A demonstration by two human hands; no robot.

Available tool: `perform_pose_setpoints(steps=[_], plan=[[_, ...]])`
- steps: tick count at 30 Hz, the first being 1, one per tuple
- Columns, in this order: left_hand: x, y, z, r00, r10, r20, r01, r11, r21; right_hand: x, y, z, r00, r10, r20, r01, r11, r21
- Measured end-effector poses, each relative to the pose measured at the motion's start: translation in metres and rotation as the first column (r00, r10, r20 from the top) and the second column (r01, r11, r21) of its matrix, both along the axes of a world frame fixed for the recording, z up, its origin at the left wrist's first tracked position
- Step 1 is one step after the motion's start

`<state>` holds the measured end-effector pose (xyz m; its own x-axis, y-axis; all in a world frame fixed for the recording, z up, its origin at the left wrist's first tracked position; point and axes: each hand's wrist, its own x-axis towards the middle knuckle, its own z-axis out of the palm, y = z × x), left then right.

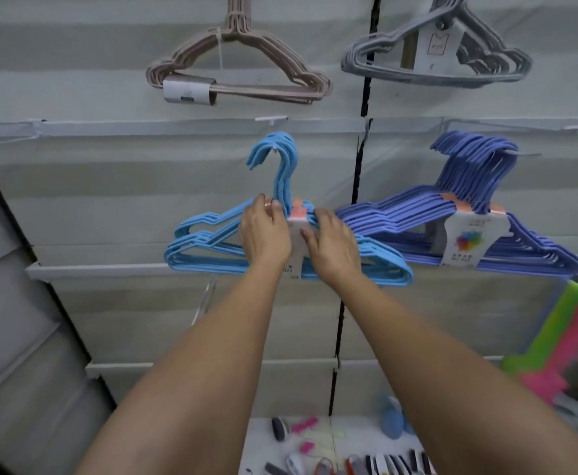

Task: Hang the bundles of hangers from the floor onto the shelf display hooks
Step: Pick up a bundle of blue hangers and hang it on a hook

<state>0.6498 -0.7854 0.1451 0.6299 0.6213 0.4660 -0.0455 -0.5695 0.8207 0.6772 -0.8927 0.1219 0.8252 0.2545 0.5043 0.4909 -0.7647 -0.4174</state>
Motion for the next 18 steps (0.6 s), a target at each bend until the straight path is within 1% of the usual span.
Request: perform_pose_setpoints(steps=[5,8,11,15,18], plan=[[-0.022,-0.011,-0.021,0.999,-0.03,0.02,0.03,0.999,0.035,-0.022,-0.02,-0.015,0.999,-0.031,-0.01,0.031,0.999,-0.022],[-0.032,-0.02,-0.035,1.0,-0.012,-0.028,0.013,1.0,0.027,-0.037,-0.03,-0.028,0.997,-0.063,-0.04,0.062,0.998,-0.022],[-0.041,-0.034,-0.051,0.992,-0.09,-0.09,0.091,0.996,0.015,-0.053,-0.04,-0.043,0.99,-0.122,-0.067,0.121,0.993,-0.013],[-0.057,-0.048,-0.084,0.937,-0.231,-0.262,0.227,0.973,-0.045,-0.081,-0.057,-0.073,0.972,-0.179,-0.15,0.183,0.983,0.012],[-0.073,-0.053,-0.112,0.878,-0.284,-0.386,0.285,0.957,-0.057,-0.108,-0.069,-0.095,0.952,-0.234,-0.199,0.24,0.971,0.005]])
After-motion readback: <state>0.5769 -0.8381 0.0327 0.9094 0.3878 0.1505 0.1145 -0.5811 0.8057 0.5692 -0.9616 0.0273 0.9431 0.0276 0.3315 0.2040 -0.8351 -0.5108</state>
